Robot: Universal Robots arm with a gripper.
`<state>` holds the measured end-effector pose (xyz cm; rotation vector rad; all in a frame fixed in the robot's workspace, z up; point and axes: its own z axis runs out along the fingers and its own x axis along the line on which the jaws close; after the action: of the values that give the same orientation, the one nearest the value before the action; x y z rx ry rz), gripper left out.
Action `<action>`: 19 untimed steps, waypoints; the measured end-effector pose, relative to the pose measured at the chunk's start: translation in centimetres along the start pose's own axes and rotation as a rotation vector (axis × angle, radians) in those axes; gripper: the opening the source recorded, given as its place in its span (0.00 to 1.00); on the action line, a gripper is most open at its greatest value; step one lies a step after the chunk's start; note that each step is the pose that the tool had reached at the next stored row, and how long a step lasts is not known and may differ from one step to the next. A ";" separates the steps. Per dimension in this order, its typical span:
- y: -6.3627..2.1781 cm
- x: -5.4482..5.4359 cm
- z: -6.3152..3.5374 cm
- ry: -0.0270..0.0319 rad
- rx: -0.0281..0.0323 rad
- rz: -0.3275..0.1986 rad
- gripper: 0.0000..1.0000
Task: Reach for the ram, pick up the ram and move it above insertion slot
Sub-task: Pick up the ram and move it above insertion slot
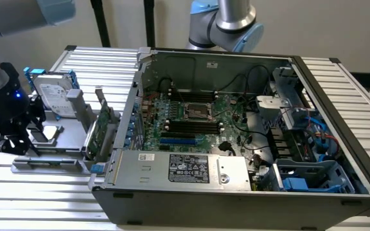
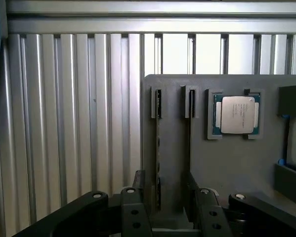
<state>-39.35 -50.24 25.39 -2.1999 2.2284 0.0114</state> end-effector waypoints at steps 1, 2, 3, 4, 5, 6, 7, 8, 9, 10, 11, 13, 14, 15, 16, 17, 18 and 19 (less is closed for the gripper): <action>0.01 0.0 0.17 0.0001 0.0000 0.002 0.42; 0.01 0.1 0.35 0.0001 0.0000 0.003 0.42; 0.01 0.1 0.54 0.0000 0.0001 0.005 0.42; 0.01 0.1 0.72 0.0000 0.0001 0.006 0.42; 0.01 0.2 0.90 0.0001 0.0000 0.008 0.42; 0.01 0.2 1.09 0.0000 0.0001 0.009 0.42; 0.01 0.2 1.27 0.0001 0.0001 0.010 0.42; 0.01 0.2 1.45 0.0001 0.0001 0.011 0.42; 0.01 0.2 1.63 0.0001 0.0001 0.012 0.42; 0.01 0.3 1.81 0.0001 0.0000 0.013 0.42; 0.01 0.3 1.99 0.0000 0.0002 0.014 0.42; 0.01 0.3 2.36 0.0000 0.0002 0.016 0.42; 0.01 0.3 2.54 0.0000 0.0002 0.017 0.42; 0.01 0.3 2.72 0.0000 0.0002 0.018 0.42; 0.01 0.4 2.91 0.0001 0.0002 0.020 0.42; 0.01 0.4 3.08 0.0001 0.0002 0.021 0.42; 0.01 0.4 3.26 0.0001 0.0002 0.022 0.42; 0.01 0.4 3.44 0.0001 0.0003 0.023 0.42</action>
<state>-39.36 -50.58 21.95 -2.1736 2.2541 0.0112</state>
